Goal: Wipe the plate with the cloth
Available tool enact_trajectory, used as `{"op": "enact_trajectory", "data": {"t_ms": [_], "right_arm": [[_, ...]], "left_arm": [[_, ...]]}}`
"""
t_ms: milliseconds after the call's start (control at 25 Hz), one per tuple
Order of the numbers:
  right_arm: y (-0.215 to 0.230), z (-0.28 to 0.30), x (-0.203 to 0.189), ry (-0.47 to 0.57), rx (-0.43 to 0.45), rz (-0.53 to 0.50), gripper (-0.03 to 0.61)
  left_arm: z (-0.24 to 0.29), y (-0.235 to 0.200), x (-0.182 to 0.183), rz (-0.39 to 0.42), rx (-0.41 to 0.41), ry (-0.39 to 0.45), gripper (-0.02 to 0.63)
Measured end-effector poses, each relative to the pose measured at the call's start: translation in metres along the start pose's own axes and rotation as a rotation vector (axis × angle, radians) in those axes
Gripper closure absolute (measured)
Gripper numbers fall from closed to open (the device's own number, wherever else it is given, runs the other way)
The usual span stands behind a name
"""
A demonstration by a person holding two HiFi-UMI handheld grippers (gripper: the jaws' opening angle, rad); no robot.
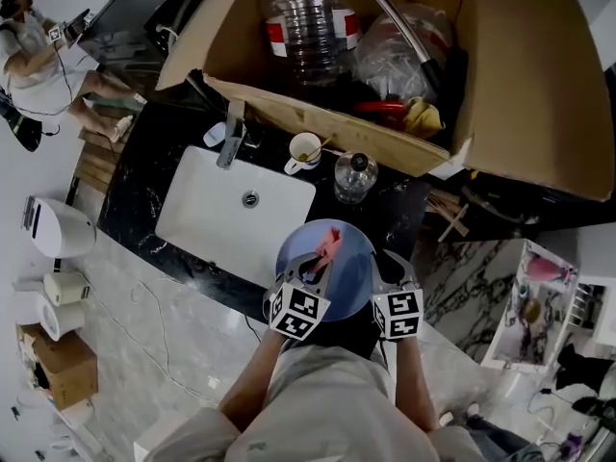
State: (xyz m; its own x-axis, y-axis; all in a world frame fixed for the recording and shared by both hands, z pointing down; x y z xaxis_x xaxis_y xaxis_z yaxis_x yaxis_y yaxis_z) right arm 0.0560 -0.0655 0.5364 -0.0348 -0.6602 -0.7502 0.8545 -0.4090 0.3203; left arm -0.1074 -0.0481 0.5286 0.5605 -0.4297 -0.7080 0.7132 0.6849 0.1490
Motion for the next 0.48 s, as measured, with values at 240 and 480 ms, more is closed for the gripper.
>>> {"op": "enact_trajectory", "data": {"t_ms": [240, 480], "right_arm": [[0.003, 0.01, -0.005, -0.025, -0.056, 0.017, 0.532], [0.007, 0.015, -0.008, -0.048, -0.087, 0.035, 0.514]], "left_arm": [[0.022, 0.0, 0.002, 0.042, -0.09, -0.012, 0.58], [0.037, 0.002, 0.004, 0.084, -0.154, -0.027, 0.58]]}}
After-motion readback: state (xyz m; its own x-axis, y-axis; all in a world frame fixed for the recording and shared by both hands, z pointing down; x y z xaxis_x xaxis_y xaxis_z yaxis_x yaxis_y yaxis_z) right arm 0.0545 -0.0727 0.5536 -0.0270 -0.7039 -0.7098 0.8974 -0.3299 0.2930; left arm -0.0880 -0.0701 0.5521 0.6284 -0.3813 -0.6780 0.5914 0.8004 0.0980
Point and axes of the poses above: the fingertips, and each gripper's own axes: z forward along the fingers, y to its right, x out of its top, the point moved 7 cm from there along -z, backward along the fingers, and after that the axes turned 13 degrees about z, right-handed, at the moved point
